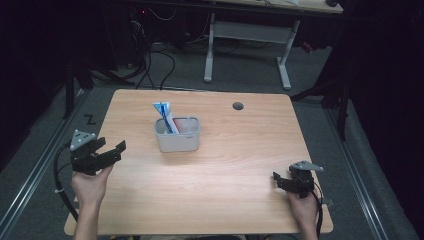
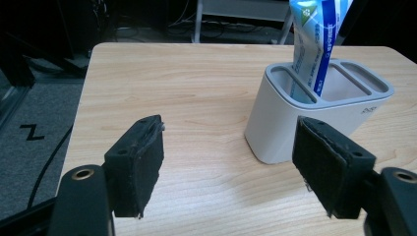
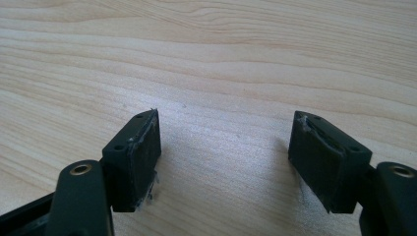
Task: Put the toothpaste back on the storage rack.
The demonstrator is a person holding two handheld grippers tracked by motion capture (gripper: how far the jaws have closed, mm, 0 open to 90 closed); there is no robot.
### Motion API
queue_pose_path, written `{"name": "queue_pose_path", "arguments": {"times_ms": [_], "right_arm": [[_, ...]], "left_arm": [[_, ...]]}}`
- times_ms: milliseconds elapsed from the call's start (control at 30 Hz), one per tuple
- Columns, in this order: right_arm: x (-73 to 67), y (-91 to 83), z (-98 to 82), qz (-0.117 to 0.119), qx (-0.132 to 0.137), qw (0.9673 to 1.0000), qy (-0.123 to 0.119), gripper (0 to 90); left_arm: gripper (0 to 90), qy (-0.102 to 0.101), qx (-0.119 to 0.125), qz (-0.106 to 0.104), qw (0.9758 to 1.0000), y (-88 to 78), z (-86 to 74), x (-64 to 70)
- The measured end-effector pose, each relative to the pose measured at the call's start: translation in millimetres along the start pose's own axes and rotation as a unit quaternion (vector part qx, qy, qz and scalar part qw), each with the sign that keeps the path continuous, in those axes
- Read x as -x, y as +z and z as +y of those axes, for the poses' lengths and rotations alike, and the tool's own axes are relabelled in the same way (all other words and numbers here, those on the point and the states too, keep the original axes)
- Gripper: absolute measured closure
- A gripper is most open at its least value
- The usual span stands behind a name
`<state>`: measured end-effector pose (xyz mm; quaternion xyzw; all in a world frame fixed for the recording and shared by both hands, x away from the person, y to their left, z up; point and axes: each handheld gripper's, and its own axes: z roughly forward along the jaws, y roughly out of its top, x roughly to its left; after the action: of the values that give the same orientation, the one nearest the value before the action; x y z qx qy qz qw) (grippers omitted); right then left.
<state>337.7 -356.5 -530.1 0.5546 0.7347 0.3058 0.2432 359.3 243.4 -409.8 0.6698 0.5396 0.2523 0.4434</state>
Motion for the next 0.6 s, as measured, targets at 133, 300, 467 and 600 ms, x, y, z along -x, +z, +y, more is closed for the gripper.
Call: {"name": "queue_pose_path", "arguments": {"times_ms": [133, 300, 467, 600], "right_arm": [[0.0, 0.0, 0.0, 0.000, 0.000, 1.0000, 0.000, 28.1], [0.0, 0.0, 0.0, 0.000, 0.000, 1.0000, 0.000, 28.1], [0.0, 0.0, 0.0, 0.000, 0.000, 1.0000, 0.000, 28.1], [-0.1, 0.0, 0.0, 0.000, 0.000, 1.0000, 0.001, 28.1]], "left_arm": [[28.4, 0.001, -0.005, 0.002, 1.0000, 0.6, -3.7, -0.8], [28.4, -0.004, -0.004, 0.003, 1.0000, 0.2, -6.5, -1.6], [28.4, -0.001, -0.006, 0.007, 1.0000, 0.6, -10.0, -0.6], [28.4, -0.006, -0.011, 0.008, 0.9999, 2.9, -16.2, -1.6]]}}
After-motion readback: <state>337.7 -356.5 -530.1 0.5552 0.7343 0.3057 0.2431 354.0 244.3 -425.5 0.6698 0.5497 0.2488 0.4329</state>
